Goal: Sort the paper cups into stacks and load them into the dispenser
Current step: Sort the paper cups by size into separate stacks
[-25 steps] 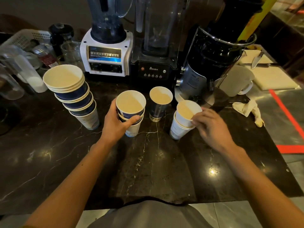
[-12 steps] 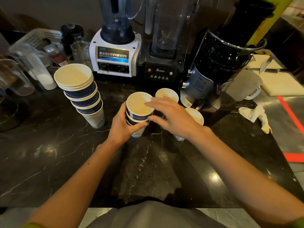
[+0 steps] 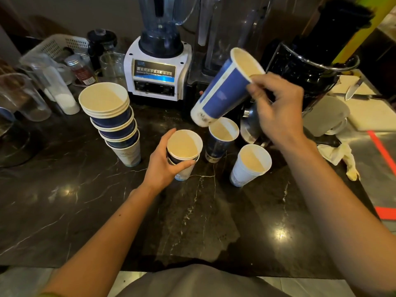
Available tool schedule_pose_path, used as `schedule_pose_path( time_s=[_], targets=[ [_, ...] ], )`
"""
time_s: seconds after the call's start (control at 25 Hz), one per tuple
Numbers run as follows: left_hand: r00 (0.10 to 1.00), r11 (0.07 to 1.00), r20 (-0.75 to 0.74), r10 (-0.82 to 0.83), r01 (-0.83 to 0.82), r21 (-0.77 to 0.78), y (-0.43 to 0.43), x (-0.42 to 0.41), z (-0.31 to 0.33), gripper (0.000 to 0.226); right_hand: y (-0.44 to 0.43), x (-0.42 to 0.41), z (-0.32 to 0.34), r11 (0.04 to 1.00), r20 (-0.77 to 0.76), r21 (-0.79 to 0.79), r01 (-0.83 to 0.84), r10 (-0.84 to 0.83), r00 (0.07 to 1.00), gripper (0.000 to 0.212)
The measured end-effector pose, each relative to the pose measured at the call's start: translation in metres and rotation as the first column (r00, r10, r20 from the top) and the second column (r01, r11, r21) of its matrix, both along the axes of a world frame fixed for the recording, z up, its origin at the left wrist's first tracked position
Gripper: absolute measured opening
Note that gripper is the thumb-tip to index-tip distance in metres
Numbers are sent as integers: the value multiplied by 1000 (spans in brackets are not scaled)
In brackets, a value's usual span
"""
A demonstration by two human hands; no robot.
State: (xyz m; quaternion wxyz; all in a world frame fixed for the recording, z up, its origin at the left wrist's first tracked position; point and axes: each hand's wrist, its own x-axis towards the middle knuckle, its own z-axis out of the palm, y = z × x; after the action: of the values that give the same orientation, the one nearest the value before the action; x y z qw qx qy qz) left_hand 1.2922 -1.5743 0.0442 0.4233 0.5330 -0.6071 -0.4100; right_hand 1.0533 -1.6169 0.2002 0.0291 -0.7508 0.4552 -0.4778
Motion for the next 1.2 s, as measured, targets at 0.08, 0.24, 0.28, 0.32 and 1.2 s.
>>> schedule_pose_path(
  time_s=[0.08,0.24,0.28,0.32,1.2],
  targets=[
    [1000,1000,5,15,-15,-3,-1,-1,-2,99,-5,-16,-4,998,-39,-4,67,-67,997,19],
    [1000,1000,5,28,-27,-2,0,-2,-3,97,-13,-31,-49,991,-291,78,106,-79,953,19],
    [1000,1000,3,26,-26,1,1,-2,-2,96,-12,-30,-61,986,-350,125,113,-62,935,19],
    [1000,1000,2,25,-25,2,1,-1,-2,95,-13,-26,-73,973,-405,193,125,-37,913,19],
    [997,994,26,-77,75,80,9,-7,-7,88,23,29,-88,857,-448,420,-299,482,753,12]
  ],
)
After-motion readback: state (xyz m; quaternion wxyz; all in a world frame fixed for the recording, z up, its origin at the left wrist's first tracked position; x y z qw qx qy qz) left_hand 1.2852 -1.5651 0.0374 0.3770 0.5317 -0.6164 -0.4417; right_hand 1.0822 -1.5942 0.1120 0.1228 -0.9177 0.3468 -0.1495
